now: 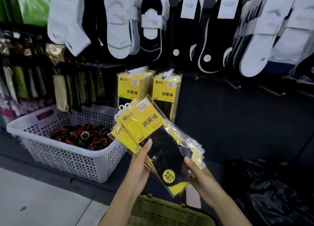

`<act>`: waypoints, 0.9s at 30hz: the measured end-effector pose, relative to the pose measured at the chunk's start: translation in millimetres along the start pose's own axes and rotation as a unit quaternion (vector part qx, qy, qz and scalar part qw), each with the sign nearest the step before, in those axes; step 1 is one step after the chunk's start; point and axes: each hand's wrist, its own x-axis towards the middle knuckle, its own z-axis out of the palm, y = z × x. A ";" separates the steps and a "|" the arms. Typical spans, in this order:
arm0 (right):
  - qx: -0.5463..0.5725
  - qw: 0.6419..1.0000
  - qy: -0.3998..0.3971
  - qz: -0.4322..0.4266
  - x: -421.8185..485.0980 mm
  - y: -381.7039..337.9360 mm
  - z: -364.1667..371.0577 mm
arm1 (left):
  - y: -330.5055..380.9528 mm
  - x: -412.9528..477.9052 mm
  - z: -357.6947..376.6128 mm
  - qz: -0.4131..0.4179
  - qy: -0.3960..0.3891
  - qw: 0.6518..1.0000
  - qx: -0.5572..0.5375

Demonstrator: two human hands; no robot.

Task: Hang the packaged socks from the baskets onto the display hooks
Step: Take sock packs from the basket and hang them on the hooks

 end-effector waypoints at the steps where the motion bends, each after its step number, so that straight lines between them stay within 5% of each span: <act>1: -0.015 1.000 0.009 -0.007 3.1 -5.4 1.2 | 5.0 2.0 1.6 0.013 0.004 1.000 0.005; 6: -0.074 0.983 0.100 -0.138 19.5 -51.6 8.2 | 35.1 10.2 1.0 0.073 0.134 0.982 0.114; 11: -0.127 0.967 0.043 -0.218 42.6 -86.1 47.5 | 50.3 14.2 1.0 0.112 0.134 0.961 0.214; 21: -0.054 0.973 0.072 -0.213 77.9 -82.7 77.3 | 71.3 30.5 -8.1 0.156 0.134 0.951 0.232; 27: -0.035 0.974 0.097 -0.201 90.3 -85.5 66.1 | 88.7 44.5 -24.9 0.193 0.198 0.934 0.229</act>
